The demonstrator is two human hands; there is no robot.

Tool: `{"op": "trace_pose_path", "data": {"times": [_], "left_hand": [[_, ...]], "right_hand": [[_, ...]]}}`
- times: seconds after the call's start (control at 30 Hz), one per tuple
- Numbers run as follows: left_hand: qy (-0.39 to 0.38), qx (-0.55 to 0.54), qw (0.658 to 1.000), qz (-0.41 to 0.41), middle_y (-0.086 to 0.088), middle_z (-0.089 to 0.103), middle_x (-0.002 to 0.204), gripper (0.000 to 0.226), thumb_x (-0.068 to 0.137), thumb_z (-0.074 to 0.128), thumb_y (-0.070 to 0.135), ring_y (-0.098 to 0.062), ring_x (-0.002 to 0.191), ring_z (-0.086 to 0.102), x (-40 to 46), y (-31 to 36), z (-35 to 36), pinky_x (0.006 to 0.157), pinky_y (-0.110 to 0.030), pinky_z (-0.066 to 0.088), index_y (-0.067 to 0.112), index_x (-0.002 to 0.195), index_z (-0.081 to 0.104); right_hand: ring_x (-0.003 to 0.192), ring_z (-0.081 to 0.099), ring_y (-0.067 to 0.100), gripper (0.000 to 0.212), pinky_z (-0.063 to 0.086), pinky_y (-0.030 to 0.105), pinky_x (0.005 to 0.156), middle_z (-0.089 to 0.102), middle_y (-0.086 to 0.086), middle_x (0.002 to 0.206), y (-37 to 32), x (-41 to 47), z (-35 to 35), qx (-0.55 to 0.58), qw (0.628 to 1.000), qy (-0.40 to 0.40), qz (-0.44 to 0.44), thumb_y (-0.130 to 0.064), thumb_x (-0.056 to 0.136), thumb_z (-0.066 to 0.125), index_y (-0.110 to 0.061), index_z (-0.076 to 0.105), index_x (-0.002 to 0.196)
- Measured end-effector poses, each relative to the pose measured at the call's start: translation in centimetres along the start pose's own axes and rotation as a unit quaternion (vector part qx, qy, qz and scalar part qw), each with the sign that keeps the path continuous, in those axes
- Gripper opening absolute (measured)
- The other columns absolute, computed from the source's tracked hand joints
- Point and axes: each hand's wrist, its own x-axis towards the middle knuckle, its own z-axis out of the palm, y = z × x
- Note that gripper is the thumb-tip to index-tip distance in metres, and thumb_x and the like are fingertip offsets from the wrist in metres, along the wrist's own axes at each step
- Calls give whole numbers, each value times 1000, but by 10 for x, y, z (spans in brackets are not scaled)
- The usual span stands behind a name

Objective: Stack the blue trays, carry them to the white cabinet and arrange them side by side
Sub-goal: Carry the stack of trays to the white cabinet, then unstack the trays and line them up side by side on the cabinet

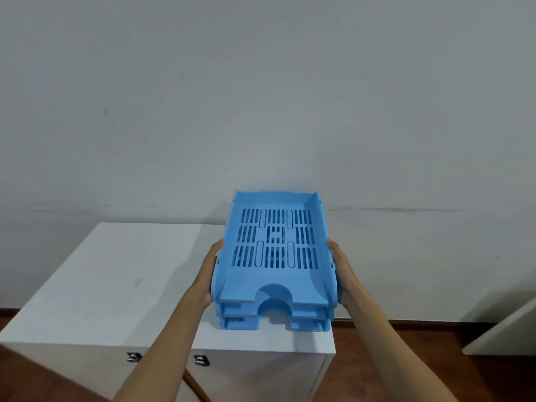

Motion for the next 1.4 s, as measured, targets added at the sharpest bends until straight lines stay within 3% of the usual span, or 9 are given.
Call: {"op": "trace_pose_path", "data": {"times": [0.17, 0.3, 0.43, 0.63, 0.77, 0.93, 1.1, 1.27, 1.4], "left_hand": [[72, 95, 993, 7, -16, 73, 115, 63, 83, 58, 66, -36, 105, 67, -3, 6, -8, 94, -49, 53, 17, 121, 69], [88, 120, 988, 35, -11, 74, 112, 47, 95, 47, 54, -31, 100, 71, -10, 7, 4, 94, -47, 54, 19, 119, 67], [98, 170, 979, 50, -7, 72, 119, 44, 103, 32, 48, -25, 104, 70, -19, 12, 19, 92, -43, 56, 22, 129, 57], [93, 170, 979, 69, -5, 69, 123, 48, 105, 26, 47, -24, 104, 69, -30, 51, -3, 80, -36, 57, 23, 133, 55], [101, 184, 973, 95, 1, 60, 137, 49, 104, 27, 48, -19, 118, 61, -43, 92, -55, 100, -38, 50, 26, 141, 49], [119, 160, 976, 92, -3, 72, 118, 43, 104, 33, 45, -21, 100, 72, -75, 127, -127, 74, -33, 58, 23, 129, 60], [150, 159, 971, 93, -7, 74, 114, 43, 101, 39, 48, -26, 97, 73, -94, 143, -213, 83, -41, 58, 21, 125, 63], [184, 151, 966, 102, -7, 74, 110, 41, 102, 39, 47, -26, 93, 74, -112, 143, -282, 74, -35, 58, 21, 122, 63], [219, 137, 958, 120, 7, 70, 100, 30, 104, 41, 39, -11, 83, 70, -125, 135, -320, 66, -28, 52, 22, 119, 61]], "right_hand": [[103, 68, 29, 60, 48, 55, 100, 71, 10, 114, -9, -10, 2, -60, 997, 49, -29, -66, 79, 51, -22, 64, 118], [91, 73, 28, 35, 59, 44, 80, 74, 8, 106, -19, -23, 20, -94, 993, 35, -60, -45, 97, 44, -26, 60, 122], [87, 73, 28, 33, 59, 39, 71, 74, 7, 100, -24, -35, 33, -122, 988, 51, -84, -45, 99, 44, -28, 57, 125], [126, 53, 29, 57, 41, 45, 107, 54, 2, 142, -42, -44, 75, -135, 979, 86, -124, -54, 94, 46, -26, 47, 144], [139, 40, 28, 50, 33, 39, 106, 44, 5, 152, -53, -57, 141, -142, 972, 102, -157, -42, 101, 44, -20, 45, 146], [142, 35, 26, 52, 29, 41, 112, 38, 3, 156, -33, -67, 227, -124, 974, 86, -166, -39, 102, 45, -21, 38, 150], [142, 35, 27, 49, 28, 42, 114, 38, 6, 156, 3, -63, 307, -132, 976, 70, -161, -37, 103, 41, -17, 41, 148], [144, 33, 23, 49, 26, 39, 116, 35, 2, 158, 41, -50, 369, -151, 973, 55, -164, -33, 105, 38, -20, 34, 152], [144, 34, 21, 47, 27, 38, 117, 37, -2, 157, 77, -37, 403, -164, 974, 43, -152, -30, 106, 37, -23, 34, 152]]}}
